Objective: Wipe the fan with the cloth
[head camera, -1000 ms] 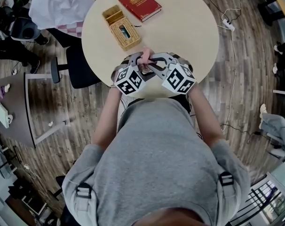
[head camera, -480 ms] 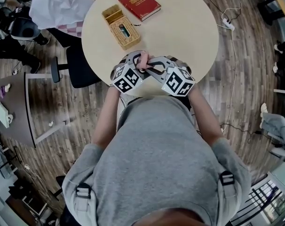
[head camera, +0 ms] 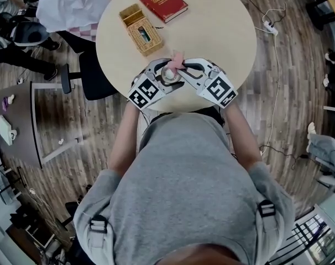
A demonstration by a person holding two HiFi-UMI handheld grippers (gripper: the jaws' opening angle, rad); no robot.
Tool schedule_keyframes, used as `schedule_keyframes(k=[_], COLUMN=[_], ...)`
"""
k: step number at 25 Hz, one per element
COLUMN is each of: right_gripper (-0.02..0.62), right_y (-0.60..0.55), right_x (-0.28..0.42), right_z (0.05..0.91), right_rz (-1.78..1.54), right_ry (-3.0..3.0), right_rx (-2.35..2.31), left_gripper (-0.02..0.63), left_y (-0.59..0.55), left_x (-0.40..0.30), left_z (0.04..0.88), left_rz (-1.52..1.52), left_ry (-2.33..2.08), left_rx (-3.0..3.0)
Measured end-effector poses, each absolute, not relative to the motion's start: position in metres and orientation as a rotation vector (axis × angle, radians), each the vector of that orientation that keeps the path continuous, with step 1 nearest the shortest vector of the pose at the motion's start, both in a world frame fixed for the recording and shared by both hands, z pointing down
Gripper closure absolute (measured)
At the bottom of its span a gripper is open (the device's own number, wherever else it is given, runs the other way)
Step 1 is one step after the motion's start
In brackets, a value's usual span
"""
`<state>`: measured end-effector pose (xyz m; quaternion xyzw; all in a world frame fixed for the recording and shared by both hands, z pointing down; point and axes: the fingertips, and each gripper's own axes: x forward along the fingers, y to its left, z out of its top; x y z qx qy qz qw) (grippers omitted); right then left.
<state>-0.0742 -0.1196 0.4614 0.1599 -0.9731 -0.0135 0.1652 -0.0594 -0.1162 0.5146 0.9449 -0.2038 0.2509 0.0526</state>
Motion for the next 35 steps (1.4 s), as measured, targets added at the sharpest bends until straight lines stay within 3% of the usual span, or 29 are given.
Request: schedule_keyframes(k=[8,14,28,35], right_gripper=[0.551,0.551,0.551,0.551], right_y=[-0.133,-0.120,-0.084,-0.091], right_x=[-0.021,0.000,0.012,0.029], right_z=[0.459,0.462,0.407,0.387], right_rz=[0.237,0.243,0.110,0.124], right_ry=[-2.912,-2.921,-3.072,-3.141], right_rx=[0.491,0.378,0.079,0.015], left_gripper=[0.227,0.227,0.227,0.227], left_y=[-0.114,-0.123,-0.125,-0.113], left_x=[-0.034,-0.028,-0.025,-0.003], left_z=[0.470,0.437,0.393,0.387], left_rz=[0.273,-0.177,-0.808,-0.899], left_ry=[-0.600,-0.617,-0.416,-0.300], left_rx=[2.772,2.616,2.293,2.229])
